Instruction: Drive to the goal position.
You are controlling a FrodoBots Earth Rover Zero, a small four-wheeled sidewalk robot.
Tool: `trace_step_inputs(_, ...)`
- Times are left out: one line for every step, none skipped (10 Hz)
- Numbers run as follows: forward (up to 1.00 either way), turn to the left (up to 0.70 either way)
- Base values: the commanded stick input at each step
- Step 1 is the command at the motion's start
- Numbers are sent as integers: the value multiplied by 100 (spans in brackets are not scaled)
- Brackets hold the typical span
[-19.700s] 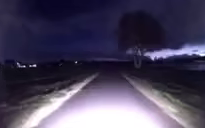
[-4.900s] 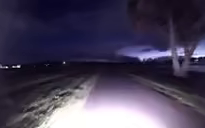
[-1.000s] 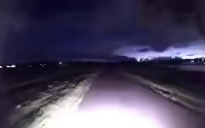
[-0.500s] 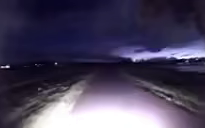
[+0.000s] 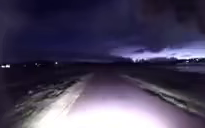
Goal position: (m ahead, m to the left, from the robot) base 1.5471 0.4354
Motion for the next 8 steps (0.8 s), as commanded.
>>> trace_step_inputs(69,0)
trace_step_inputs(69,0)
trace_step_inputs(69,0)
trace_step_inputs(69,0)
trace_step_inputs(69,0)
trace_step_inputs(69,0)
trace_step_inputs(69,0)
trace_step_inputs(69,-33)
